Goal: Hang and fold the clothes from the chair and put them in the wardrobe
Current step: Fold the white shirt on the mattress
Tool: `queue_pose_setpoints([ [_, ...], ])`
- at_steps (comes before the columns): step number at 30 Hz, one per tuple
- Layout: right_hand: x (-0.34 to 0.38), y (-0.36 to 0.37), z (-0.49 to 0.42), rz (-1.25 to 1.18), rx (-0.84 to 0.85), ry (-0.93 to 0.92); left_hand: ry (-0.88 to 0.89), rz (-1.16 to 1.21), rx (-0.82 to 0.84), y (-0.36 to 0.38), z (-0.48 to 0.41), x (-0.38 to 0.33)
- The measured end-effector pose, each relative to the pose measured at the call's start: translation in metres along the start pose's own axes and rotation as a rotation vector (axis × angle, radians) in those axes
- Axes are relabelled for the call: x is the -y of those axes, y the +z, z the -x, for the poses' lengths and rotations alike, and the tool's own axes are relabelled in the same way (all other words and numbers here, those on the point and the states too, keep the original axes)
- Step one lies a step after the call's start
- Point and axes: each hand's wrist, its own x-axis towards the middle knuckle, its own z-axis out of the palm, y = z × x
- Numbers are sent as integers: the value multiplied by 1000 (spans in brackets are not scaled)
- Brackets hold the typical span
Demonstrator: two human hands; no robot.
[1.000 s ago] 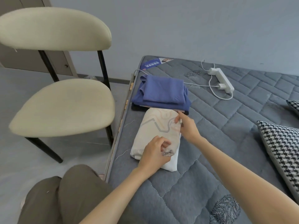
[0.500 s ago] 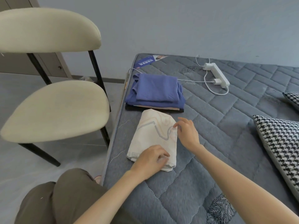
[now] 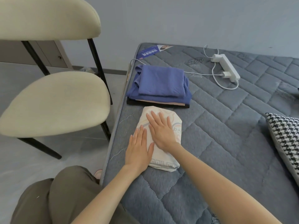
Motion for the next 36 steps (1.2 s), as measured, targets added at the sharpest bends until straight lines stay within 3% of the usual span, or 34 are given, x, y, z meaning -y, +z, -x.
queue_pose_setpoints([
  [8,-8,9,-2,-80,-84,156,-3,1,34,1,-2,3],
  [15,12,15,36,-134,-86,416,-18,51,85,-9,-6,1],
  [24,10,17,54,-157,-103,453,133,-18,25,-11,-55,-2],
  [32,8,32,56,-167,-265,433,101,95,22,0,-80,3],
  [36,12,33,59,-195,-338,550,87,162,19,2,-81,6],
])
